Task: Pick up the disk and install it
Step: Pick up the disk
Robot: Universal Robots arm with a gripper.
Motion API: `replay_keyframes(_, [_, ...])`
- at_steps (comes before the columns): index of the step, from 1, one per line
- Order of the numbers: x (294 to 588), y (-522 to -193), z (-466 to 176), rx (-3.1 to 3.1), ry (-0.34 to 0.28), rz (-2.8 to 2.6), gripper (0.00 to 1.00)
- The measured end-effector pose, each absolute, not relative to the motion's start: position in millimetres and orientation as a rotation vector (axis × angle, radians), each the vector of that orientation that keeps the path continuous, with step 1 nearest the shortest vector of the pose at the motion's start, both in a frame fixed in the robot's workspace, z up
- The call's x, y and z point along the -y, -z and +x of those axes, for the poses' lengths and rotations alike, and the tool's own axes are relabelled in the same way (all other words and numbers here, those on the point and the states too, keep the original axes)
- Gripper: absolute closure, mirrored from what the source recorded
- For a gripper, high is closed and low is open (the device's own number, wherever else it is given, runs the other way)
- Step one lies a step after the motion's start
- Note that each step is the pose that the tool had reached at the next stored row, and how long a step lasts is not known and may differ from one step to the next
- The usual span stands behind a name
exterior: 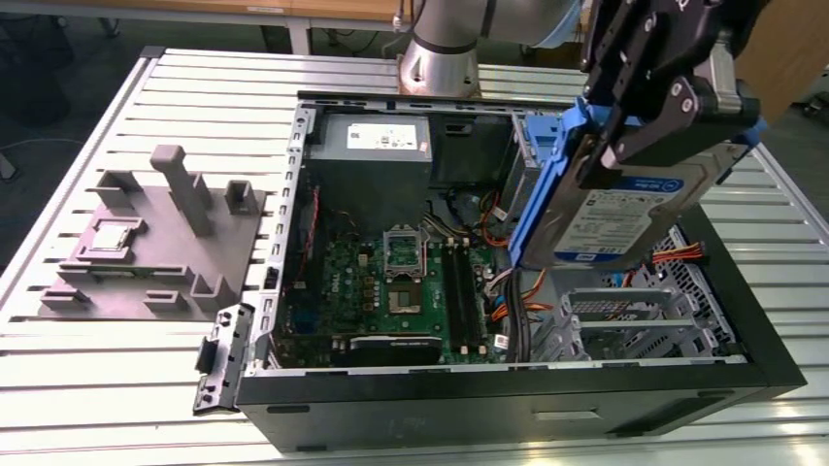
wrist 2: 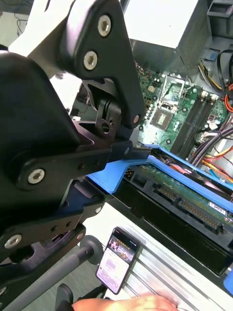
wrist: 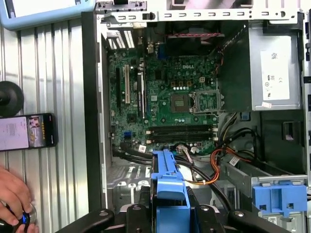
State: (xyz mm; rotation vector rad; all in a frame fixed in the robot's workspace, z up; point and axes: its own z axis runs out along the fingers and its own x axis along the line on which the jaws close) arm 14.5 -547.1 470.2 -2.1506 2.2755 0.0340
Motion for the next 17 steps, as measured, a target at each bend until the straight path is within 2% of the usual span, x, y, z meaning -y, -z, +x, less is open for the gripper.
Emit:
replay_keyframes(8, [560.9, -466.9, 20.7, -2.276, -0.033, -2.151, 0.64])
replay_keyframes(17, [562.8, -462.8, 43.3, -2.277, -0.031, -2.152, 0.64])
